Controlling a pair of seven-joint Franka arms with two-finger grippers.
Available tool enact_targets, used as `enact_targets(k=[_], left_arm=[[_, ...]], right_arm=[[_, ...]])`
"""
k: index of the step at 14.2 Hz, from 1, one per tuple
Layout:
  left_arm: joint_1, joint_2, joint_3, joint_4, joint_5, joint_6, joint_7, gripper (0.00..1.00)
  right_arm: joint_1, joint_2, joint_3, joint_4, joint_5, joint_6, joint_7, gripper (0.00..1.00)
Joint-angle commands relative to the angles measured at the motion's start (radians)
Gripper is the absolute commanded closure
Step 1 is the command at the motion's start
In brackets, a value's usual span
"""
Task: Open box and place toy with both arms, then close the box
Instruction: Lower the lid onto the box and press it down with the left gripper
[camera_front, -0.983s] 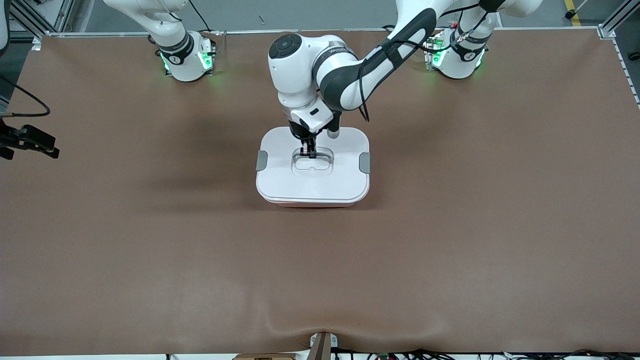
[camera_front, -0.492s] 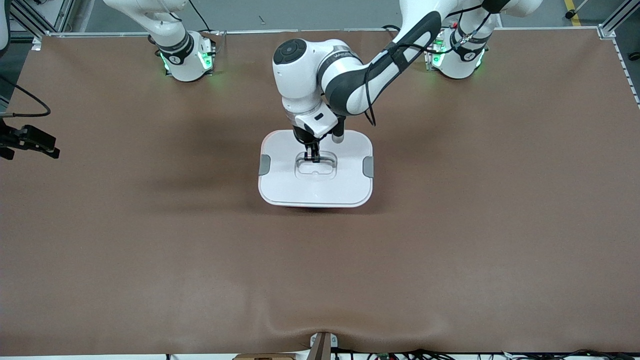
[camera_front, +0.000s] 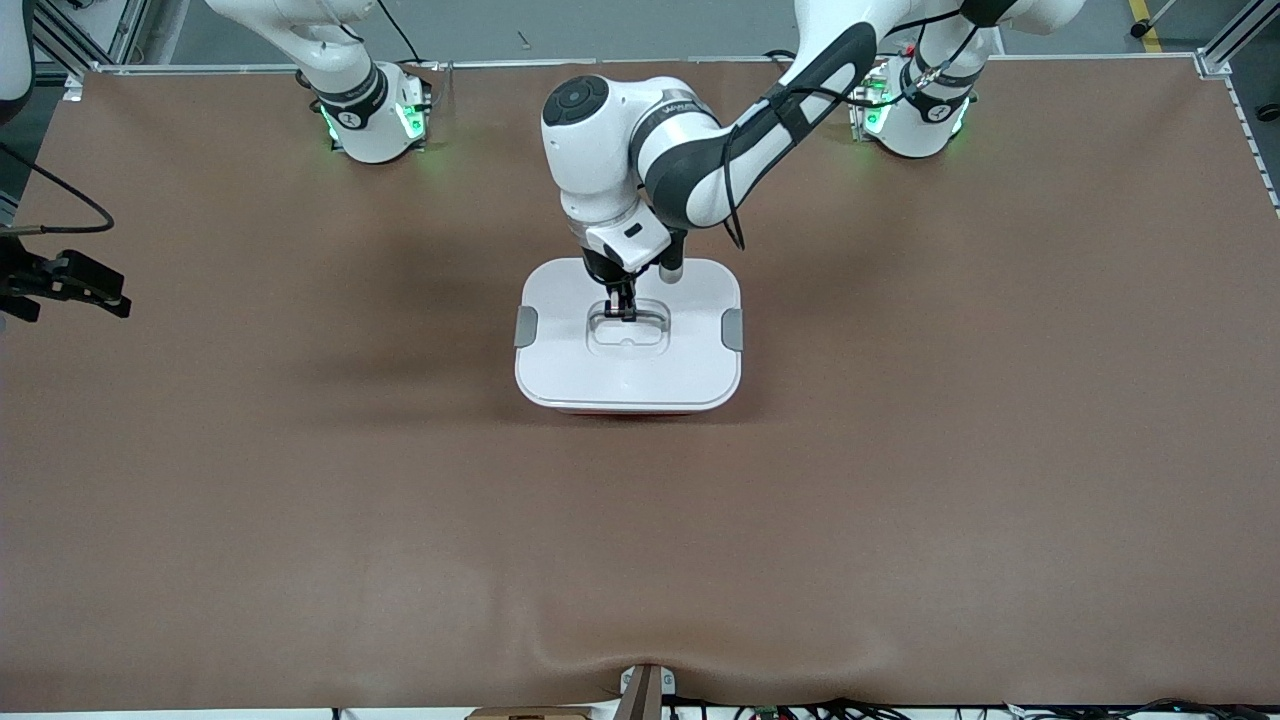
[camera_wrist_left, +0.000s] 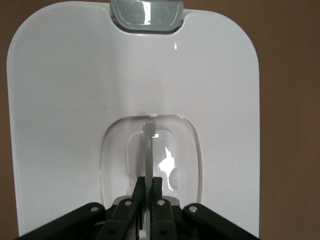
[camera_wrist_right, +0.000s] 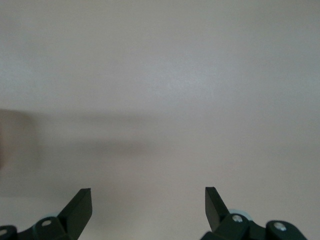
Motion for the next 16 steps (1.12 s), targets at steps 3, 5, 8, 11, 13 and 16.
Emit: enact_targets(k=[3,5,8,11,13,16], left_arm=[[-0.013,0.017,-0.001,0.003,0.026,0.006,-0.022,1.0],[-0.017,0.019,-0.001,0.002,0.026,0.006,-0.022,1.0],[-0.005,0.016,-0.001,-0.003,0.026,0.005,-0.02,1.0],[-0.004,0.016,-0.001,-0.006,0.024,0.005,-0.022,1.0],[-0.004,0.016,-0.001,-0.007,0.017,0.0,-0.022,1.0],[0.001,0.006,-0.001,-0.004,0.018,-0.012,0.022,0.0]], right_arm=[[0.007,-0.006,-0.006,0.0,0.01,0.003,-0.004,0.0],[0.007,-0.006,-0.006,0.0,0.01,0.003,-0.004,0.0],[0.005,-0.006,-0.006,0.0,0.01,0.003,-0.004,0.0],[0.007,-0.006,-0.005,0.0,0.01,0.003,-0.004,0.0],[0.007,-0.006,-0.005,0.0,0.01,0.003,-0.004,0.0],[0.008,-0.006,-0.005,0.001,0.01,0.004,-0.001,0.0]])
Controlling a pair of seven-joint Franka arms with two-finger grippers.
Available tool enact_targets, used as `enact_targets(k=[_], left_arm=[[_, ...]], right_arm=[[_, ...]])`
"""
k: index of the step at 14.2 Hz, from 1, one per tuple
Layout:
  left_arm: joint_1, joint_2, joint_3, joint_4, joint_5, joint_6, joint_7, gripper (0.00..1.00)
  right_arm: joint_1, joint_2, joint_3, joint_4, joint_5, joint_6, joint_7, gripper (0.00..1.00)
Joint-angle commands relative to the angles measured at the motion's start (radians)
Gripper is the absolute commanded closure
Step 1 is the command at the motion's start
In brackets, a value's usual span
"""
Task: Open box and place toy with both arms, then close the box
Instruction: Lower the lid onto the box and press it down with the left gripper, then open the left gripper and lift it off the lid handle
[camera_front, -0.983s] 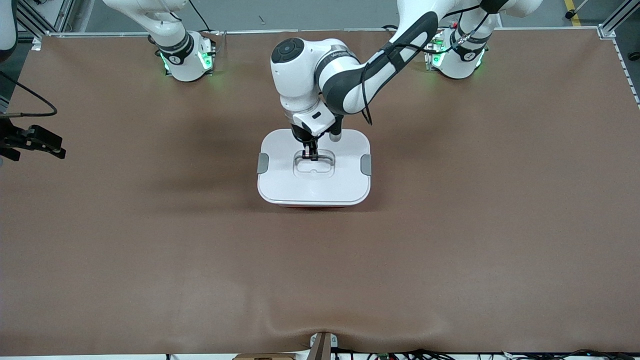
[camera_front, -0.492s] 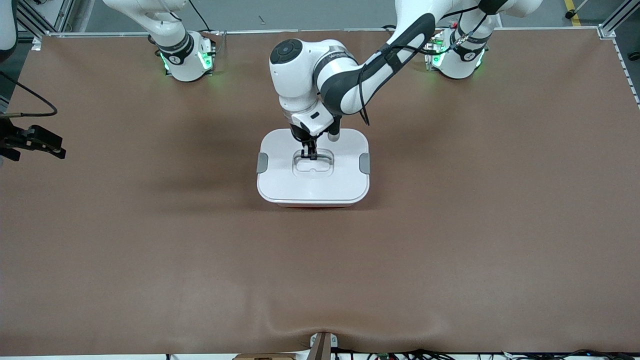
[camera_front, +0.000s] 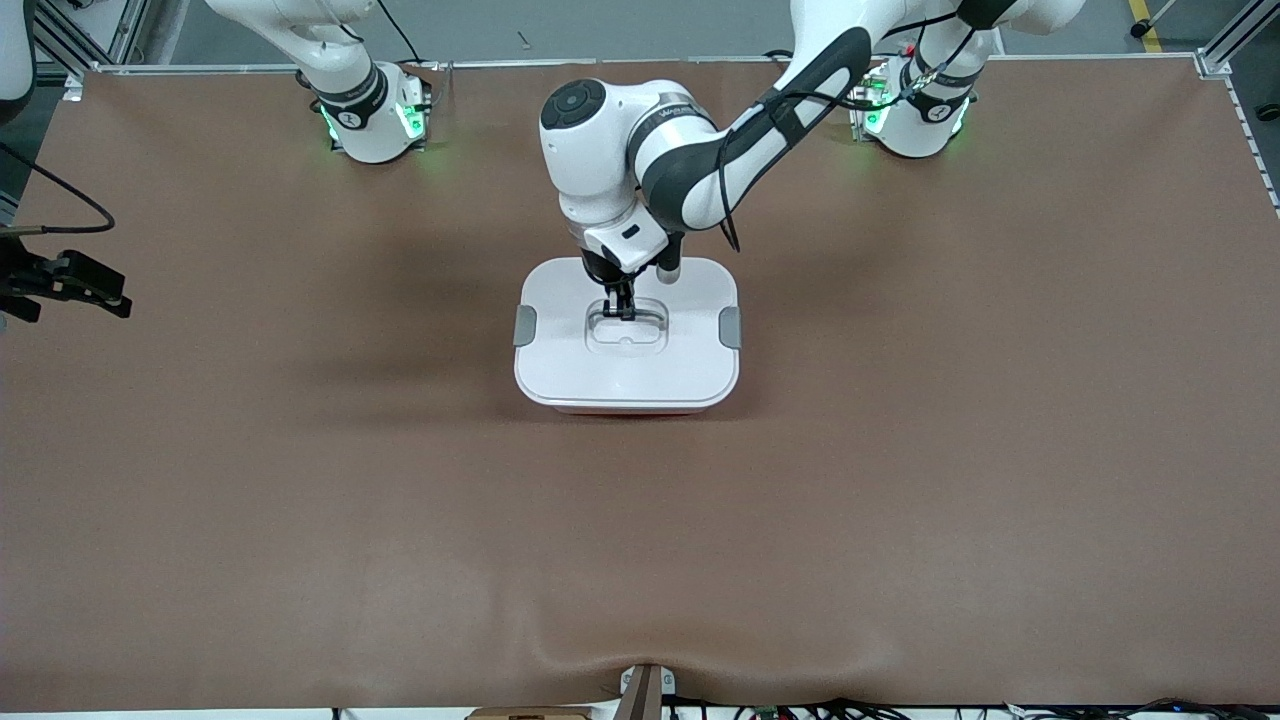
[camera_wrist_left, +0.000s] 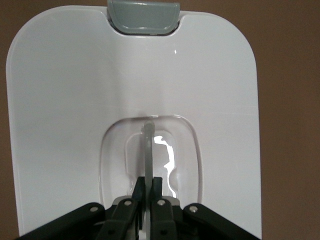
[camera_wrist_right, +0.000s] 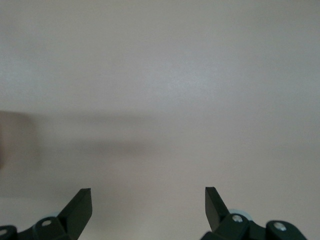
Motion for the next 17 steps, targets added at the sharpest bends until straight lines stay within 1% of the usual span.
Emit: enact_targets(k=[1,3,4,6,10,14,16,17], left_arm=[[0.01,-0.015,-0.002,0.001,0.01,-0.027,0.05,0.0],[0.033,-0.055,-0.011,0.006,0.0,-0.089,0.109,0.0],[0.053,-0.084,-0.011,0.006,-0.035,-0.117,0.166,0.0],[0.105,-0.152,-0.011,0.009,-0.142,-0.146,0.334,0.0],[0.243,-0.253,-0.012,0.012,-0.269,-0.183,0.58,0.0],[0.412,-0.308,-0.011,0.012,-0.358,-0.209,0.931,0.0],[0.51,-0.324,-0.014,0.012,-0.362,-0.231,1.103,0.0],[0.559,-0.338,-0.017,0.015,-0.381,-0.251,1.224,0.0]], right_arm=[[0.007,-0.006,-0.005,0.001,0.01,0.002,-0.001,0.0],[0.013,-0.006,-0.005,0.001,0.01,0.002,0.0,0.0],[0.016,-0.006,-0.005,0.001,0.01,0.002,0.0,0.0],[0.018,-0.006,-0.005,0.001,0.01,0.002,0.003,0.0],[0.024,-0.008,-0.005,0.001,0.01,-0.004,0.005,0.0],[0.022,-0.011,-0.005,0.0,0.017,-0.012,0.008,0.0],[0.007,-0.012,-0.011,0.0,0.083,-0.013,0.007,0.0],[-0.013,-0.012,-0.012,0.001,0.109,-0.013,-0.003,0.0]])
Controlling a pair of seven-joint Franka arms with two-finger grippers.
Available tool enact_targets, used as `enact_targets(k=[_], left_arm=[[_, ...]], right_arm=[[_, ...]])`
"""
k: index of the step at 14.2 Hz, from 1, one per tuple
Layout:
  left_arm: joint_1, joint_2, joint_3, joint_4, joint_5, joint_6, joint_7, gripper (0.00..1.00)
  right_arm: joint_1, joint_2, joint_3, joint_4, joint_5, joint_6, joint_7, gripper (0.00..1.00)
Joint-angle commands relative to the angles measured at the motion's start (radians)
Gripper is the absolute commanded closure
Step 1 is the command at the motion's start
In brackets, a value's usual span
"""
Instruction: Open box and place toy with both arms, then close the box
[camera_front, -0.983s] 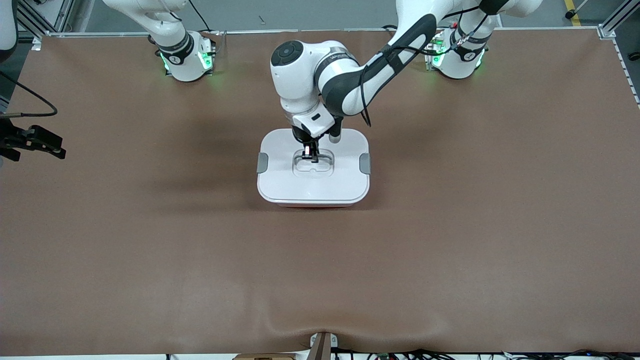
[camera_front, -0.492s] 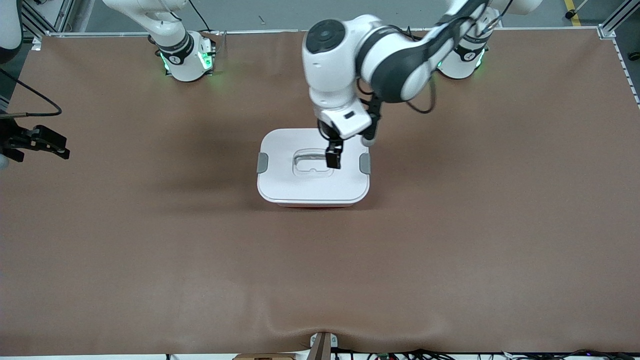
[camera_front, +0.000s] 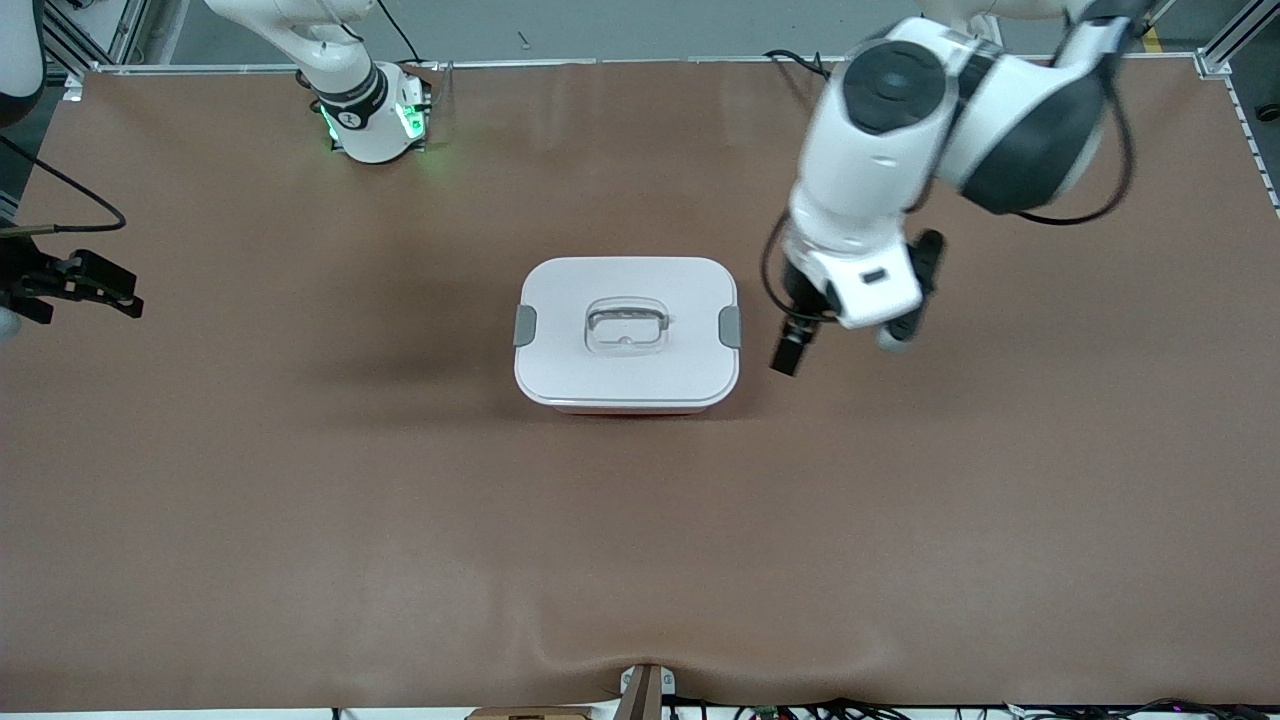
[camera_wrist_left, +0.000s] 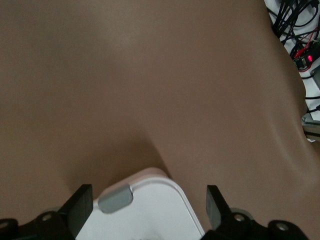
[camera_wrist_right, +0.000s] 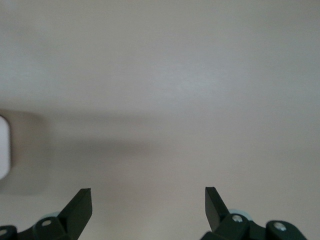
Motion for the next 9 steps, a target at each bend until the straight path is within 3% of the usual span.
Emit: enact_targets(k=[1,3,9], left_arm=[[0.115,-0.051,-0.012,-0.008,-0.07,-0.053,0.309,0.0],[0.17,-0.077,-0.009,-0.009,-0.08,-0.081,0.475,0.0],[0.193,-0.071,-0.001,-0.005,-0.067,-0.128,0.665,0.0]], right_arm=[[-0.028,-0.014,-0.004,0.001,0.055,-0.012,-0.006,0.0],[-0.024,-0.014,-0.001,0.004,0.046,-0.012,-0.007,0.0],[-0.019,-0.015,0.001,0.005,0.041,-0.012,-0.001,0.0]])
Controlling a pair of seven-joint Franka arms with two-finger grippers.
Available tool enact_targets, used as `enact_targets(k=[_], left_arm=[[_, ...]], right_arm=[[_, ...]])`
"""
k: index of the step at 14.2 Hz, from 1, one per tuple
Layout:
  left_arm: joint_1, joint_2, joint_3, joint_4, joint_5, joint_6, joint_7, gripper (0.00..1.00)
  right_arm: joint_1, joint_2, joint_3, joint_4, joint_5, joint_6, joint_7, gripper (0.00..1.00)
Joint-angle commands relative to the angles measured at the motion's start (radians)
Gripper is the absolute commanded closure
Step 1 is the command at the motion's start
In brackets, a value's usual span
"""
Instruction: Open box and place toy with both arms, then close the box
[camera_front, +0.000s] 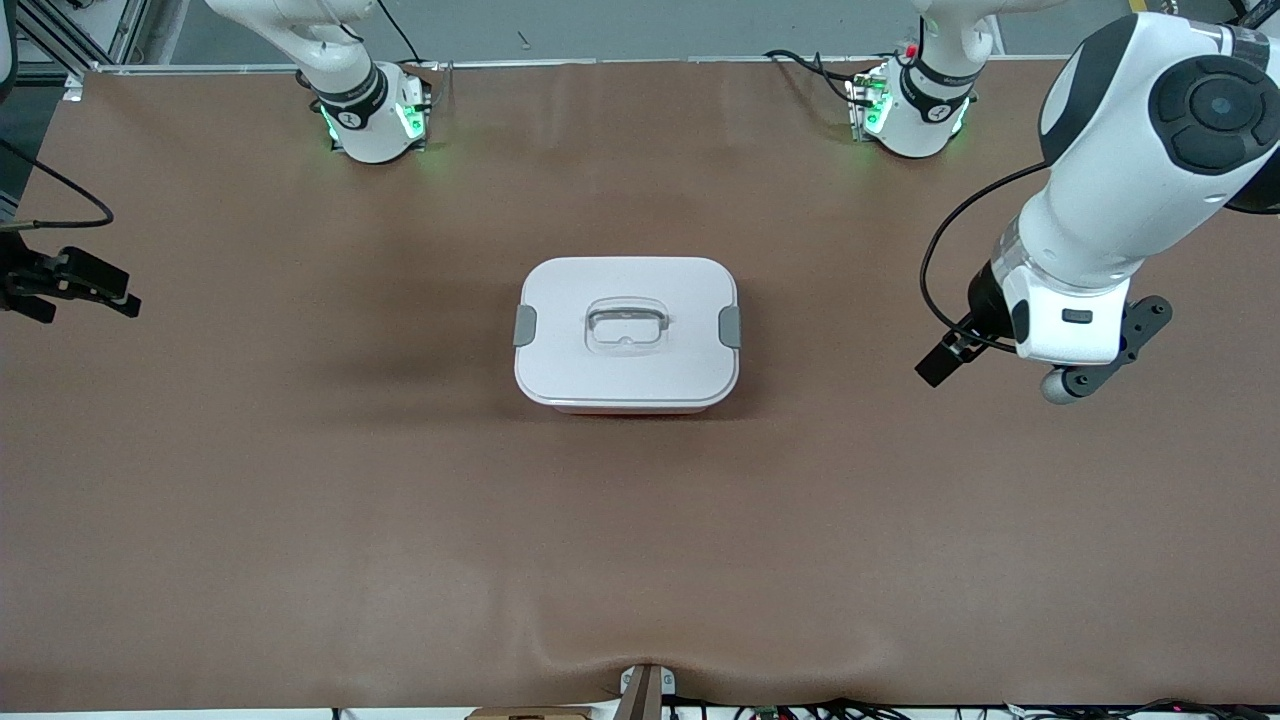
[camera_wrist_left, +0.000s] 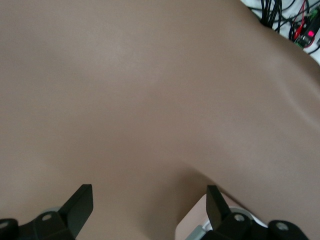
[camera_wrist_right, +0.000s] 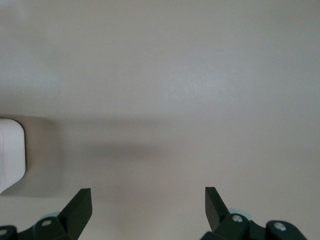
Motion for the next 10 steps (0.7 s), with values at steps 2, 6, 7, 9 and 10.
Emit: enact_targets(k=[2,6,7,9,10], left_arm=[[0.007,0.0,0.013,0.009,-0.001,-0.026,0.171,0.0],[0.007,0.001,0.071,0.009,0.001,-0.026,0.342,0.0],[0.007,0.001,0.079,0.011,0.001,-0.026,0.371,0.0],[0.007,0.001,0.097,0.011,-0.001,-0.026,0.416,0.0],[0.008,0.0,0.097,0.011,-0.002,-0.028,0.435,0.0]], right_arm=[[-0.007,-0.013,0.007,0.002,0.011,-0.021,0.002,0.0],[-0.004,-0.013,0.009,0.005,0.011,-0.023,-0.002,0.0],[-0.004,-0.013,0.009,0.005,0.011,-0.024,-0.004,0.0],[-0.004,-0.013,0.009,0.003,0.011,-0.033,-0.005,0.0],[-0.004,-0.013,0.009,0.003,0.011,-0.033,-0.005,0.0]])
